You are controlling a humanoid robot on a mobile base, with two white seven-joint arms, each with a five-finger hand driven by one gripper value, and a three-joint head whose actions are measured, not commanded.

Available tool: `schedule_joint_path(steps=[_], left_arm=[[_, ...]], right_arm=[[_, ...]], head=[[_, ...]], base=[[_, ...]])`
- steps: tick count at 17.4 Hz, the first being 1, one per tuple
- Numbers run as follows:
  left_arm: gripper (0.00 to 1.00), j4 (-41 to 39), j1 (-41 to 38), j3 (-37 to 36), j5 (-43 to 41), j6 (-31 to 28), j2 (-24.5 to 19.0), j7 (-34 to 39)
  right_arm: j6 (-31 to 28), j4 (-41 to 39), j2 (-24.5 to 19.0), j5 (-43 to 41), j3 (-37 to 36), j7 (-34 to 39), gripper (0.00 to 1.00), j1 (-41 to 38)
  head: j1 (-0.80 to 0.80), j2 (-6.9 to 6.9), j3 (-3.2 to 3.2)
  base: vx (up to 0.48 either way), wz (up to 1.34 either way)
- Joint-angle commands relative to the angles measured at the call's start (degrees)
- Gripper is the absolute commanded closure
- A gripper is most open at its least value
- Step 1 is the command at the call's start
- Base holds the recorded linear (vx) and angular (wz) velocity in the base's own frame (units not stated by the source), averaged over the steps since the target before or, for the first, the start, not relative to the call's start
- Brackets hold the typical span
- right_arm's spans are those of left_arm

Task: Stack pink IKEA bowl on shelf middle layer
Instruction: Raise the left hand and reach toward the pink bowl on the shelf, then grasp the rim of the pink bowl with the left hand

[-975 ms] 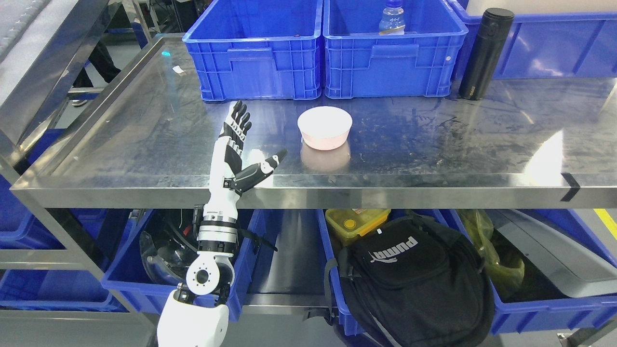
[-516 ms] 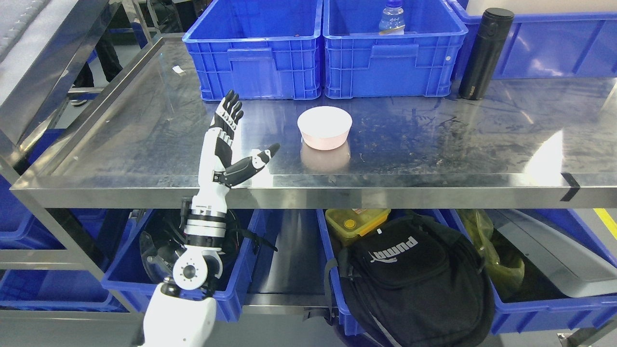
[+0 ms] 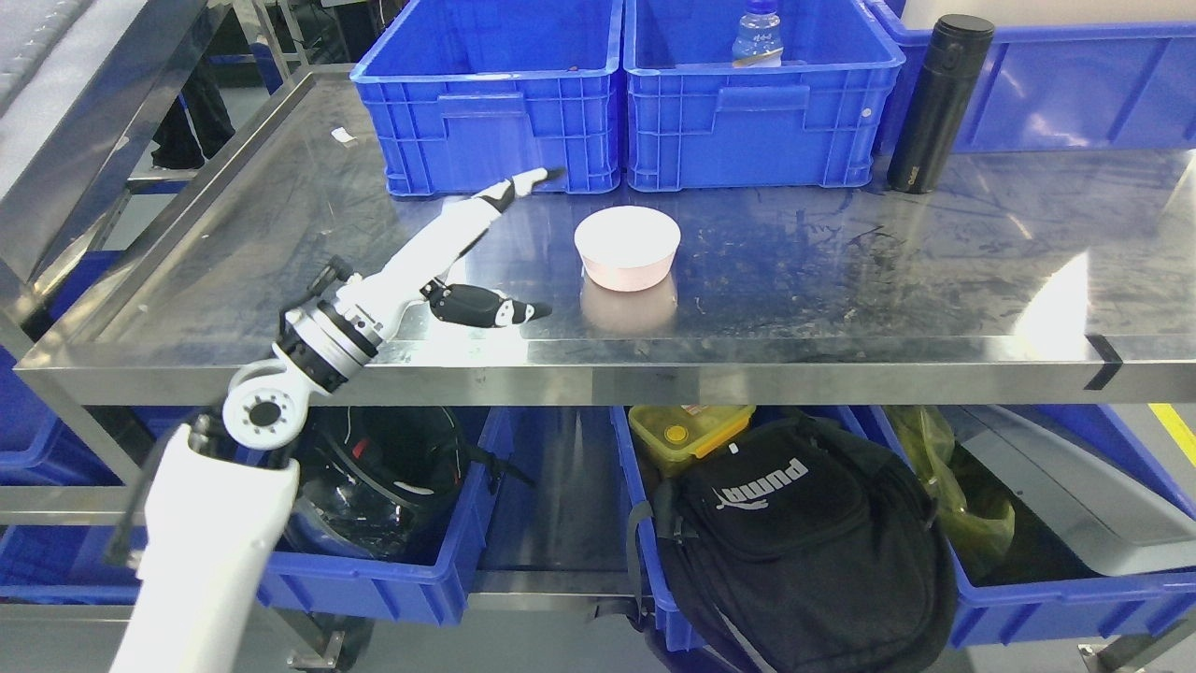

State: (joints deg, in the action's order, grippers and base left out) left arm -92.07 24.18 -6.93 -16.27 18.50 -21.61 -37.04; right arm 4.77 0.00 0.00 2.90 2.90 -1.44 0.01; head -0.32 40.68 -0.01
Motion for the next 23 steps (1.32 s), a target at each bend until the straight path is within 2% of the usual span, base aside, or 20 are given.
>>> schedule_joint_path(steps=[1,2,4,7,11,13,16,21,23], left_arm=[[0.0,0.31,7.72,-0.54,-10.01,0.13,-9.34,-10.74],[0.0,0.31,8.34,-0.8,-10.45,0.13,-8.72,-13.91],[0.07,0.31,10.96,-4.12,-17.27,-0.31,-7.14,-17.97],[0.11,1.36,15.98,-13.96,-23.8,-1.18,-2.31,-19.03],[0.11,7.24,19.15,-16.62,-31.71,-2.16,3.94,-19.56],[0.12,9.7,20.38,-17.58,-32.25,-2.24,4.65,-21.4],[0.12,13.66,20.12,-17.85,-32.25,-2.24,9.21,-21.76],[0.17,16.83,20.12,-18.03,-31.99,-2.16,11.41,-21.94],[0.23,17.19,20.21,-17.94,-31.99,-2.16,11.42,-22.63]], right_arm=[[-0.02,-1.0,1.0,0.0,0.0,-0.05,0.0,-1.24],[-0.02,-1.0,1.0,0.0,0.0,-0.05,0.0,-1.24],[-0.02,-1.0,1.0,0.0,0.0,-0.05,0.0,-1.24],[-0.02,-1.0,1.0,0.0,0.0,-0.05,0.0,-1.24],[-0.02,-1.0,1.0,0.0,0.0,-0.05,0.0,-1.24],[-0.02,-1.0,1.0,0.0,0.0,-0.05,0.0,-1.24],[-0.02,-1.0,1.0,0.0,0.0,-0.05,0.0,-1.24],[-0.02,-1.0,1.0,0.0,0.0,-0.05,0.0,-1.24],[-0.02,-1.0,1.0,0.0,0.0,-0.05,0.0,-1.24]], head=[[0.0,0.0,0.0],[0.0,0.0,0.0],[0.0,0.0,0.0],[0.0,0.0,0.0],[0.0,0.0,0.0],[0.0,0.0,0.0],[0.0,0.0,0.0],[0.0,0.0,0.0],[0.0,0.0,0.0]], base=[[0.015,-0.02],[0.015,-0.02],[0.032,-0.03],[0.03,-0.08],[0.035,-0.04],[0.047,-0.06],[0.059,-0.11],[0.059,-0.07],[0.038,-0.03]])
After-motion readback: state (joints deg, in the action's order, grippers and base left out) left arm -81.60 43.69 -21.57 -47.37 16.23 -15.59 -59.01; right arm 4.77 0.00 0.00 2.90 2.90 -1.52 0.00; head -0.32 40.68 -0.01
